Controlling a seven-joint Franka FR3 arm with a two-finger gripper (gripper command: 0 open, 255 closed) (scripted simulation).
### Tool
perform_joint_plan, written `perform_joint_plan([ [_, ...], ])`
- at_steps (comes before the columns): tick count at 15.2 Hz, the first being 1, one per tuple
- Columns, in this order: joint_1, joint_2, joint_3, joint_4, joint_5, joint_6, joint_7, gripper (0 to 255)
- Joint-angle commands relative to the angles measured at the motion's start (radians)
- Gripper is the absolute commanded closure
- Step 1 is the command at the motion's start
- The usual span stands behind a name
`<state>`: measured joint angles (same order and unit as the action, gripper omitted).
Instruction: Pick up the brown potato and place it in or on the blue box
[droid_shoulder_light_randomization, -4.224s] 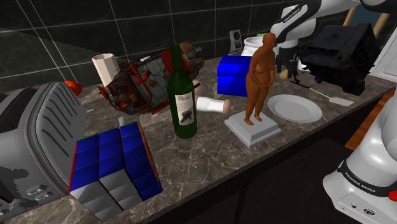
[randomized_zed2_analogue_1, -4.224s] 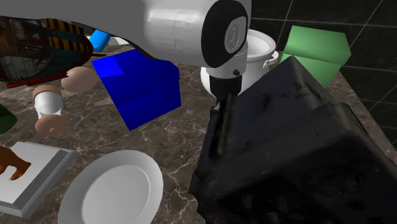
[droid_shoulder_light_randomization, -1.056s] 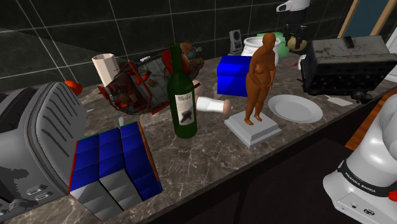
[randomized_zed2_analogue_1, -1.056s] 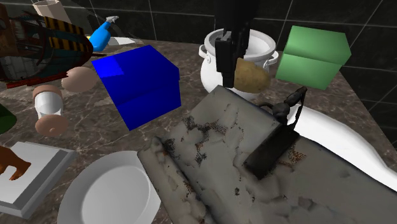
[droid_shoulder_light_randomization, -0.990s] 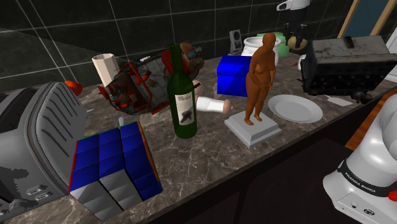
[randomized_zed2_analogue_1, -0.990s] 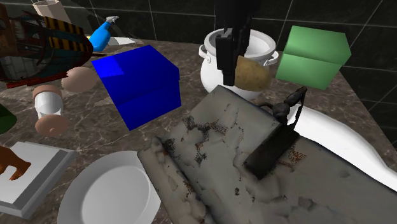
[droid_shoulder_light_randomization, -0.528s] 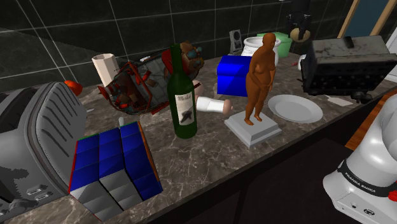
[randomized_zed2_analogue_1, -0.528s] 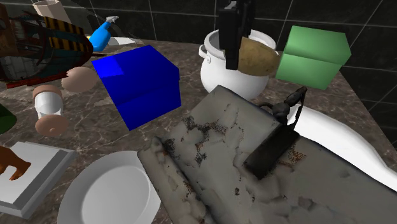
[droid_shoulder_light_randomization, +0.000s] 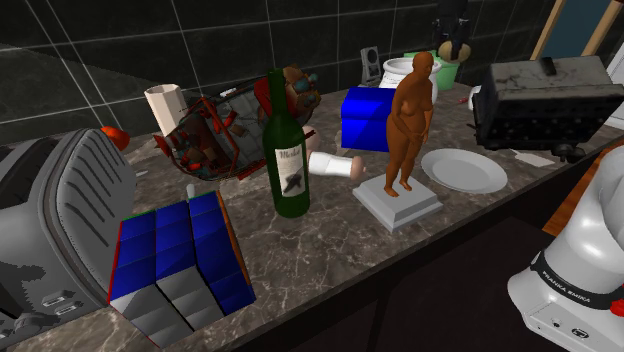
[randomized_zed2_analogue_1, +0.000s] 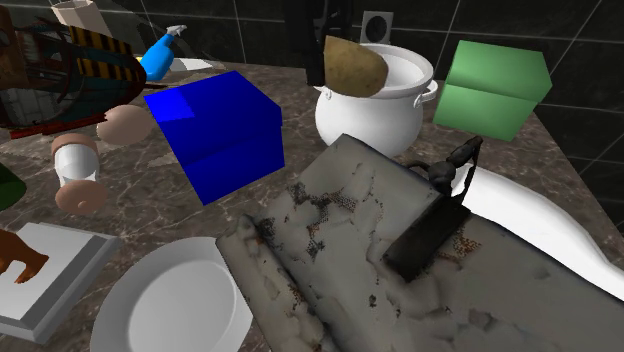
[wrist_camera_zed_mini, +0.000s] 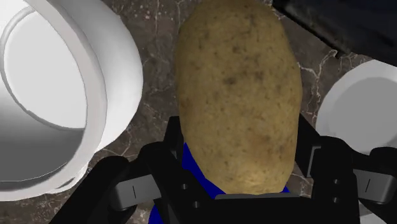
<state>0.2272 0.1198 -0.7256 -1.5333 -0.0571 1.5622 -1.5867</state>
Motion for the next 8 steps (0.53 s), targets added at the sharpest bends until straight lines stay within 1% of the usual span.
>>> perform_joint_plan([
  [1, 0.031, -0.006, 0.021, 0.000, -0.003, -0.010, 0.052, 255],
  [8, 0.104, 0.052, 0.081, 0.073, 0.037, -0.050, 0.186, 255],
])
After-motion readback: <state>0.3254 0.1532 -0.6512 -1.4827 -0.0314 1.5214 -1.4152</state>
